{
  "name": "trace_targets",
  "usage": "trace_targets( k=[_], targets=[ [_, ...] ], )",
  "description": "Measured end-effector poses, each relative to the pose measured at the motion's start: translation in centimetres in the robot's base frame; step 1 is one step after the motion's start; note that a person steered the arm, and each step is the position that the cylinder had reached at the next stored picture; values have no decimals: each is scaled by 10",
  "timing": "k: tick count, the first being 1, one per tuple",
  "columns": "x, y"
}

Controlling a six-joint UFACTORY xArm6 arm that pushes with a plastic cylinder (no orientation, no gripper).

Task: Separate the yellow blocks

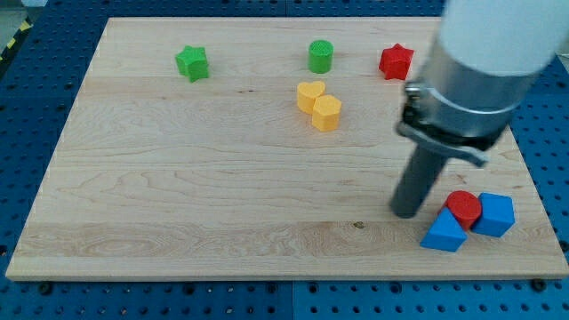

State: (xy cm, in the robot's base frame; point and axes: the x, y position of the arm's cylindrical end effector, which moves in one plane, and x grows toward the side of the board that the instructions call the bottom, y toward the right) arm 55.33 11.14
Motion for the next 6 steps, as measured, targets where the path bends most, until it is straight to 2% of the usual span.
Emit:
trace_targets(
  k=[1,2,3,4,5,6],
  targets=[
    [-5,-76],
    [-45,-148],
    [-115,-158],
    [-144,-97],
    [-144,-50],
    [-144,-38]
  ],
)
